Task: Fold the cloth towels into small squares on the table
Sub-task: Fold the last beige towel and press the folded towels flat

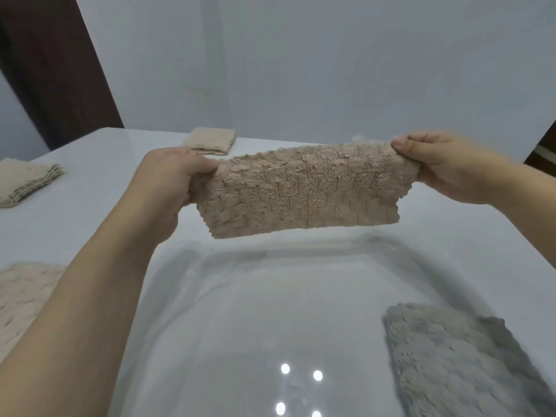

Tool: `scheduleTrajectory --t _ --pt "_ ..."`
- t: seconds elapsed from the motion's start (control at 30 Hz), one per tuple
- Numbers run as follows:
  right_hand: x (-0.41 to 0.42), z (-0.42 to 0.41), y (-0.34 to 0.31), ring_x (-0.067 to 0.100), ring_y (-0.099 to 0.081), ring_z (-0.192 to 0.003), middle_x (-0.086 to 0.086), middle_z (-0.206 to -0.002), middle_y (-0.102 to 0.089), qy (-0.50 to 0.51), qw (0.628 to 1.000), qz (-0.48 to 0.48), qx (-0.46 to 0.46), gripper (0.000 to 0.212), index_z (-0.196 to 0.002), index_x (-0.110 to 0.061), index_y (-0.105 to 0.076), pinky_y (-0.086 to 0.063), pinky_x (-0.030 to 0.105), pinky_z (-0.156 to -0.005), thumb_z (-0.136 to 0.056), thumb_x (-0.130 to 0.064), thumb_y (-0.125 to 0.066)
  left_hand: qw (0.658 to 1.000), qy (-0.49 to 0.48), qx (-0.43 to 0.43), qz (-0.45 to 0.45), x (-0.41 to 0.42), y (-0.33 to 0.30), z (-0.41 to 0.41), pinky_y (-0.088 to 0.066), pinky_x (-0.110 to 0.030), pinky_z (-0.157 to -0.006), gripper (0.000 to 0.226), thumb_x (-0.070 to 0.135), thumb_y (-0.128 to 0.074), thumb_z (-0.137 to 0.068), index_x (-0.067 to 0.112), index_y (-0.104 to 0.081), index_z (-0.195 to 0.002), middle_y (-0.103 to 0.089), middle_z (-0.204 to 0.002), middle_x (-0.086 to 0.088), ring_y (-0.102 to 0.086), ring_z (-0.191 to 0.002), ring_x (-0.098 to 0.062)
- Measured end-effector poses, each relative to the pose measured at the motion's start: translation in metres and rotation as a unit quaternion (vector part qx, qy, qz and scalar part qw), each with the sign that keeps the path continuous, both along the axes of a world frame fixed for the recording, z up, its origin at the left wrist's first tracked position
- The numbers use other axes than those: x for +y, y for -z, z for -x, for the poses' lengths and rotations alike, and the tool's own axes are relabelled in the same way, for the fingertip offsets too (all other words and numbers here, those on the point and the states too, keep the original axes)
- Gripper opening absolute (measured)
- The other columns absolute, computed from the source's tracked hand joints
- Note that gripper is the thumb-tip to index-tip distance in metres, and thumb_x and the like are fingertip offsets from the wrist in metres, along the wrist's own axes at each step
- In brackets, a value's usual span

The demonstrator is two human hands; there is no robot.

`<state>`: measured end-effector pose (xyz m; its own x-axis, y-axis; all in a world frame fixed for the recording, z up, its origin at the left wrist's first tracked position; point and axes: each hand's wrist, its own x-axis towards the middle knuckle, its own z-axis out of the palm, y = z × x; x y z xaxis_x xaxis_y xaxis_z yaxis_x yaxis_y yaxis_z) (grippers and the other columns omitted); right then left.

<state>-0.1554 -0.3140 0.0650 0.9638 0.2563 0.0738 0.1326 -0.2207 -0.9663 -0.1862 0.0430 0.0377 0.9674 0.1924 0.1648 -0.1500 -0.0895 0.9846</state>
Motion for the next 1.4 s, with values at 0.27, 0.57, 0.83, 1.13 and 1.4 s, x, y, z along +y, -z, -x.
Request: scheduleTrajectory --t 0.27,0.57,0.83,1.13,1.4 --pt "0.029 -0.037 0.051 0.022 -0.052 -0.058 0.016 -0.07 -0.056 0.119 0.963 0.241 0.024 0.031 -0.086 -0.002 -0.061 -0.045 0.027 -0.052 -0.097 -0.03 -0.056 0.993 -0.062 0.029 -0.099 0.001 0.045 -0.04 -0.041 -0.03 -0.048 0.021 0.018 -0.074 -0.083 0.01 -0.055 -0.081 -0.057 -0.068 -0.008 -0.05 -0.049 -0.022" --pt "0.096 -0.055 0.096 0.031 -0.048 -0.123 0.012 -0.137 -0.05 0.185 0.869 0.43 -0.161 0.041 -0.134 -0.012 -0.051 -0.039 0.039 -0.102 -0.096 -0.022 -0.039 0.899 -0.073 -0.082 -0.425 -0.056 0.09 -0.046 -0.041 -0.043 -0.095 0.034 0.007 -0.04 -0.088 0.009 -0.056 -0.118 -0.051 -0.123 -0.011 -0.047 -0.113 -0.03" --pt "0.098 -0.047 0.141 0.016 -0.004 -0.148 -0.002 -0.162 -0.007 0.029 0.829 0.553 -0.086 0.057 -0.154 -0.024 -0.012 -0.001 0.04 -0.12 -0.102 -0.046 -0.011 0.791 0.084 0.083 -0.601 -0.053 0.121 -0.047 0.001 -0.043 -0.123 0.061 0.049 -0.011 -0.103 0.024 -0.009 -0.159 -0.005 -0.166 0.0 0.0 -0.153 -0.019" --pt "0.098 -0.046 0.138 0.016 0.0 -0.149 -0.002 -0.162 -0.003 0.038 0.818 0.569 -0.077 0.058 -0.155 -0.02 -0.008 0.002 0.039 -0.12 -0.102 -0.044 -0.01 0.783 0.06 0.047 -0.618 -0.079 0.107 -0.04 0.005 -0.047 -0.122 0.063 0.046 -0.012 -0.104 0.015 -0.008 -0.158 -0.002 -0.167 -0.003 0.003 -0.153 -0.024" --pt "0.058 -0.035 0.131 0.015 0.003 -0.149 -0.001 -0.162 0.003 0.053 0.798 0.599 -0.036 0.058 -0.155 -0.019 -0.002 0.002 0.041 -0.12 -0.102 -0.043 -0.008 0.782 0.11 0.093 -0.607 -0.051 0.116 -0.03 0.005 -0.042 -0.123 0.064 0.051 -0.01 -0.102 0.022 -0.001 -0.159 0.004 -0.167 0.002 0.008 -0.152 -0.016"
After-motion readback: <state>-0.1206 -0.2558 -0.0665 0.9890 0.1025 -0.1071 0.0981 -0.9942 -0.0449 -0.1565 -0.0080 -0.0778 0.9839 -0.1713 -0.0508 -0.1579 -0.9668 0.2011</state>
